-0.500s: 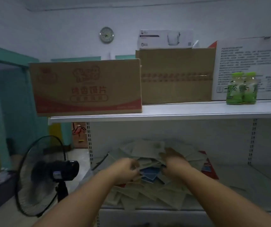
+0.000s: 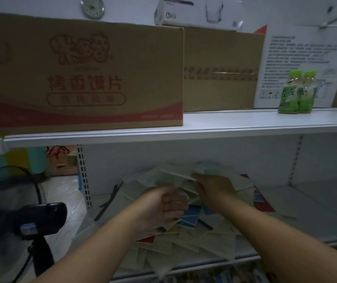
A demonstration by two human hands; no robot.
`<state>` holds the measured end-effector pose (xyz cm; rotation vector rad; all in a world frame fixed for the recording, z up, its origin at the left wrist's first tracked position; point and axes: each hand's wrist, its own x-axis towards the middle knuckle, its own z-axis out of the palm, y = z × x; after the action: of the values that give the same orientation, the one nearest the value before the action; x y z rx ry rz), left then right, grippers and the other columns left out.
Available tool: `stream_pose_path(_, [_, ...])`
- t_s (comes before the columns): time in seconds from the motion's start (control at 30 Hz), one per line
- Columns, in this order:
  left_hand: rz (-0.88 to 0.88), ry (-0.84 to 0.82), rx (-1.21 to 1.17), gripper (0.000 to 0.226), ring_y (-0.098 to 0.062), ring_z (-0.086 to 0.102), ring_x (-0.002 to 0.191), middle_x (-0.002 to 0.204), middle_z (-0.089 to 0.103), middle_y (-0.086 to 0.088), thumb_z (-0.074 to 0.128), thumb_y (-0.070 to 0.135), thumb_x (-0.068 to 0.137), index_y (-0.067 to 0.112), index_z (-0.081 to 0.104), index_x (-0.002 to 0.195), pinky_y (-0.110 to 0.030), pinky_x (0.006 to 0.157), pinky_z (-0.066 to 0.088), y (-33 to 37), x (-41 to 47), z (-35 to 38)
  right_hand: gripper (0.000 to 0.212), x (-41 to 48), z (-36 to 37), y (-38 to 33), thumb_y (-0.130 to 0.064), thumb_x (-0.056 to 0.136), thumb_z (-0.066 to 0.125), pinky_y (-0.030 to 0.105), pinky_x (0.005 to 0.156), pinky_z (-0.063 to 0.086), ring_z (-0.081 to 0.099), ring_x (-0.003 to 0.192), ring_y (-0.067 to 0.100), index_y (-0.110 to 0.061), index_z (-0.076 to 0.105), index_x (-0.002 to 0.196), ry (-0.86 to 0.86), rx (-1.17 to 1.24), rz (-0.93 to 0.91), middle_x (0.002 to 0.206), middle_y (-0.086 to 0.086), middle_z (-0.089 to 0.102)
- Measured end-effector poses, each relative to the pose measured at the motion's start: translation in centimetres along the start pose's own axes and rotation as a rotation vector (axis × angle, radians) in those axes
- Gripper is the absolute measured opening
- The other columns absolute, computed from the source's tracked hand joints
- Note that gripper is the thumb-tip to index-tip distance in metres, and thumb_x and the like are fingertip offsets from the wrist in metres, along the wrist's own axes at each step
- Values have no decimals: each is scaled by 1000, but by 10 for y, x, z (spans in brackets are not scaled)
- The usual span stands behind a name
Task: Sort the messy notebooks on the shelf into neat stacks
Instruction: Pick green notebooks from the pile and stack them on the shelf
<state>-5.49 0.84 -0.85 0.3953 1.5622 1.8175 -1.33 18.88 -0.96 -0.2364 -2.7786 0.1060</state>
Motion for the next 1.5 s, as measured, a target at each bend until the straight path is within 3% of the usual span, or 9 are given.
stream_pose_path(0.13, [102, -1, -170, 59, -26, 67, 100, 129, 58, -18, 61, 42, 87, 20, 40, 138, -40, 79, 57, -5, 34, 6, 38, 0, -7, -26, -36, 100, 32, 22, 82, 39, 55, 114, 20, -31, 47, 135, 93, 68, -54, 131, -1, 58])
stream_pose_path(0.2, [194, 170, -295, 47, -27, 68, 83, 126, 56, -27, 54, 29, 95, 10, 44, 136, -37, 65, 56, -3, 46, 5, 34, -6, -5, -40, -33, 98, 36, 23, 77, 39, 58, 109, 23, -29, 56, 125, 81, 154, -252, 125, -1, 62])
stream_pose_path(0.3, [358, 364, -289, 25, -31, 65, 95, 114, 65, -17, 46, 10, 97, 9, 58, 118, -37, 74, 53, 4, 52, -9, 27, -15, -3, -34, -27, 87, 42, 35, 68, 51, 60, 87, 29, -18, 64, 100, 19, 129, -568, 101, 6, 67])
stream_pose_path(0.47, [412, 546, -216, 32, -24, 65, 92, 111, 66, -9, 52, 8, 94, 10, 55, 125, -32, 71, 52, 26, 30, -41, 45, 8, 1, 21, -42, 93, 35, 30, 105, 38, 46, 127, 22, -24, 54, 130, 69, 209, -241, 142, 1, 48])
stream_pose_path(0.67, [286, 523, -134, 14, -28, 62, 82, 94, 66, -11, 54, 6, 91, 14, 62, 98, -37, 70, 49, 26, 1, -50, 96, 25, 18, 47, -76, 78, 43, 52, 117, 4, -5, 146, 27, -31, -2, 150, -383, -8, -75, 159, 3, -7])
stream_pose_path(0.9, [141, 495, -40, 16, -31, 64, 82, 96, 69, -18, 59, 13, 89, 7, 64, 103, -36, 68, 50, 24, 2, -51, 66, 21, 3, 66, -47, 96, 41, 39, 117, 4, 2, 147, 18, -30, 6, 150, -438, 36, -187, 159, -4, 0])
stream_pose_path(1.13, [16, 467, 6, 16, -32, 62, 71, 81, 67, -18, 58, 4, 78, 1, 65, 91, -33, 65, 49, 20, 8, -48, 37, -2, -10, 88, -34, 100, 37, 25, 88, 45, 57, 109, 15, -41, 38, 137, 107, 307, -43, 130, -7, 57])
stream_pose_path(1.37, [144, 428, -42, 24, -25, 70, 85, 90, 75, -8, 59, 35, 90, 15, 70, 96, -35, 73, 54, 23, 16, -38, 84, -4, -5, 27, -12, 90, 56, 24, 109, 31, 11, 138, -1, -34, -3, 145, 34, 159, -449, 145, -22, -8])
stream_pose_path(1.5, [129, 382, -37, 14, -26, 70, 66, 80, 74, -13, 61, 14, 85, 6, 69, 93, -31, 64, 56, 26, 6, -49, 55, 8, 24, -16, -15, 76, 46, 32, 74, 59, 61, 114, 21, -23, 43, 131, 111, 164, -773, 132, -2, 58])
